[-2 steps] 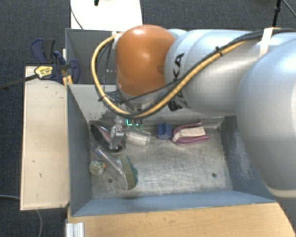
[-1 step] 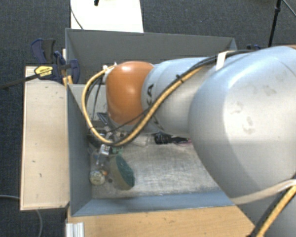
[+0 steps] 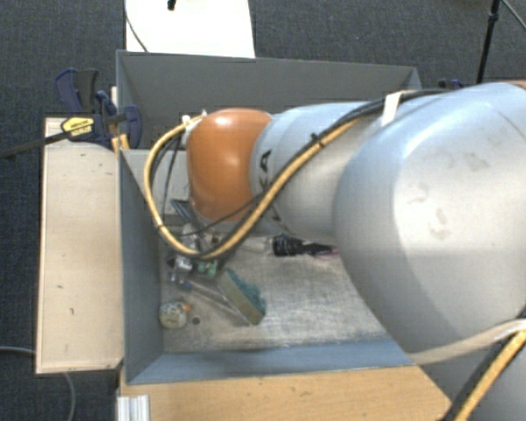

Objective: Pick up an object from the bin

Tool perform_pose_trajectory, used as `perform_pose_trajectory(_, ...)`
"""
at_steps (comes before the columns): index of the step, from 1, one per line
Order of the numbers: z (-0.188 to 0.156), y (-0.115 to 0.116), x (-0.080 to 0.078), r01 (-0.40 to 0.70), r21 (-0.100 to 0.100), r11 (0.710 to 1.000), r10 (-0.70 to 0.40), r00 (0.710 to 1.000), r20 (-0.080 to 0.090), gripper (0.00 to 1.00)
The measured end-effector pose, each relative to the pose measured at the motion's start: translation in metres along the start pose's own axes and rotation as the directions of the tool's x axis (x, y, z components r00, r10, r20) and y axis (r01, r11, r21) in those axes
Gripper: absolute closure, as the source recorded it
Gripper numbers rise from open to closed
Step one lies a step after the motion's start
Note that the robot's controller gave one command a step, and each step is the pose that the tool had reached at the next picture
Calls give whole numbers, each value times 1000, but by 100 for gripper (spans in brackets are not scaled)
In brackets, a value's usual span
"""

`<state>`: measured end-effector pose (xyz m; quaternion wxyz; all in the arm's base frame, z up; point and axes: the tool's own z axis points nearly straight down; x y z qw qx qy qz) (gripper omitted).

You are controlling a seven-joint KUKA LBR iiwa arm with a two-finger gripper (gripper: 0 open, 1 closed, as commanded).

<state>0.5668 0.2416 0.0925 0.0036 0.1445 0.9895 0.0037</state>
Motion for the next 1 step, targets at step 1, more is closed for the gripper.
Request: perform_pose_trajectory(1, -121, -10, 0, -40, 3, 999, 40, 999, 1, 100)
